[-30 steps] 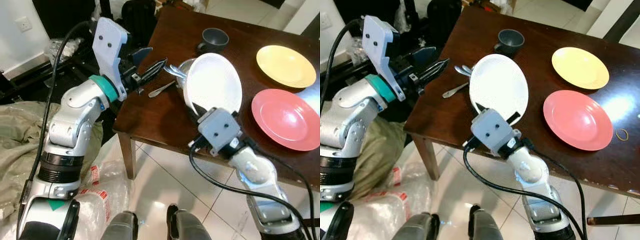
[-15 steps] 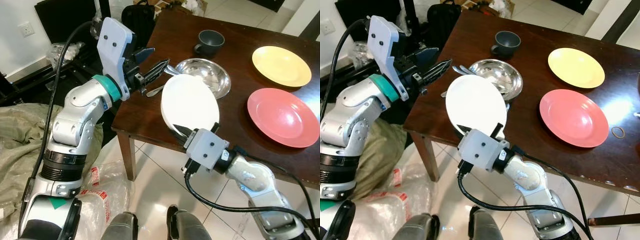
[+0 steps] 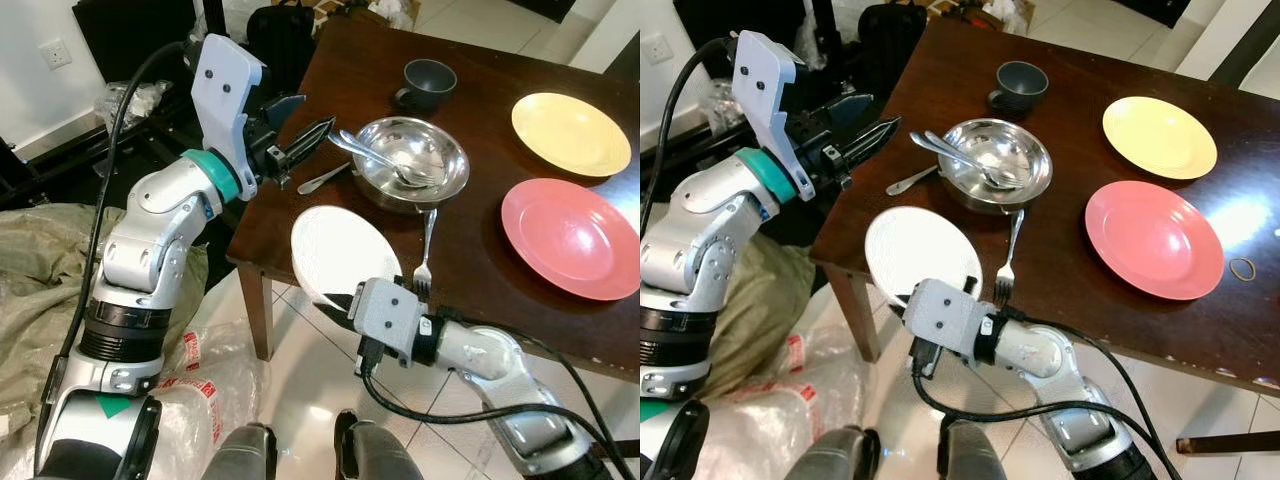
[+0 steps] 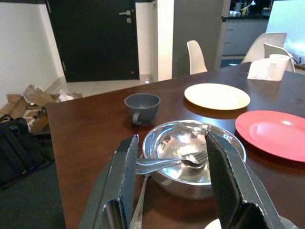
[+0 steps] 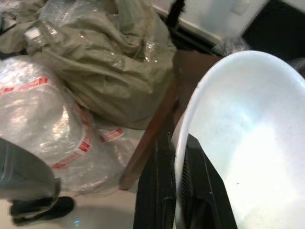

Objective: Setting the table

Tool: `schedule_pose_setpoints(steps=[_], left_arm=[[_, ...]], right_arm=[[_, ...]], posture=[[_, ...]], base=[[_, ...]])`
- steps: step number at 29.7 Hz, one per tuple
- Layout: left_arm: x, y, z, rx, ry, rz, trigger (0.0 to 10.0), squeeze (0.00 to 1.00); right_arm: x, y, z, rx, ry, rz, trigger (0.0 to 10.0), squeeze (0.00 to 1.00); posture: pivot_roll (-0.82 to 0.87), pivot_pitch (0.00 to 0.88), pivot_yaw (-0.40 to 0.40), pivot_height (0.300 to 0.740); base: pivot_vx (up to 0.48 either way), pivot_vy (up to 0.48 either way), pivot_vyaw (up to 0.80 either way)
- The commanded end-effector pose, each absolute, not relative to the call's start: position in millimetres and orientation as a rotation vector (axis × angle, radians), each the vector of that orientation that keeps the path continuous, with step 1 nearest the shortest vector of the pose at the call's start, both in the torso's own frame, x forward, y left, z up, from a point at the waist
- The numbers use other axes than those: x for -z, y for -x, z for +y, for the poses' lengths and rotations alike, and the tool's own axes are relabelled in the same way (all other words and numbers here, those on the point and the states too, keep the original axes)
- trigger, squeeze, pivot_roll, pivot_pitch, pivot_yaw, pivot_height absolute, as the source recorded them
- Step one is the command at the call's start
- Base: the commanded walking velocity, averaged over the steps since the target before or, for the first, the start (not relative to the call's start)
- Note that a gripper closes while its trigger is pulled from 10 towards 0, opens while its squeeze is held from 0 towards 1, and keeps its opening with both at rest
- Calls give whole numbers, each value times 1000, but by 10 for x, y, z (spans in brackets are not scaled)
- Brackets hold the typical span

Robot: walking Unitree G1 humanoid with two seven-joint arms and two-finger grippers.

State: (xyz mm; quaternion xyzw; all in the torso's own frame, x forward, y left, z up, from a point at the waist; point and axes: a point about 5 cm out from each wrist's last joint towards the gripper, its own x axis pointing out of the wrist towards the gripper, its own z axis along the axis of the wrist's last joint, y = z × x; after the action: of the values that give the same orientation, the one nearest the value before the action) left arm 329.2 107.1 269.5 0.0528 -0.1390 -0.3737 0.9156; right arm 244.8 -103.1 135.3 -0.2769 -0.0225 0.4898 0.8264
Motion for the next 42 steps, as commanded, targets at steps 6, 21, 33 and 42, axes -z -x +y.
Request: schedule_pose_setpoints(steps=[6, 21, 33, 42], left_arm=[[-2644, -3280, 1075, 775, -117, -253, 10000, 0], [-2591, -3261, 1027, 791, -111, -241, 10000, 0], [-2553, -3257, 1000, 804, -108, -233, 10000, 0], [-2538, -3260, 982, 809, -112, -229, 10000, 0]], right_arm=[[-1120, -2684, -1284, -888, 725, -1, 10000, 275], [-1703, -2708, -1279, -795, 332, -176, 10000, 0], [-2241, -2489, -1587, -634, 15, -337, 10000, 0], [-1994, -2830, -2620, 135, -128, -119, 10000, 0]], posture=[[119, 110, 35, 740], [114, 92, 39, 740], [92, 87, 39, 740], [89, 91, 41, 740]], base=[[0, 0, 0], [0, 0, 0], [0, 0, 0], [0, 0, 0]])
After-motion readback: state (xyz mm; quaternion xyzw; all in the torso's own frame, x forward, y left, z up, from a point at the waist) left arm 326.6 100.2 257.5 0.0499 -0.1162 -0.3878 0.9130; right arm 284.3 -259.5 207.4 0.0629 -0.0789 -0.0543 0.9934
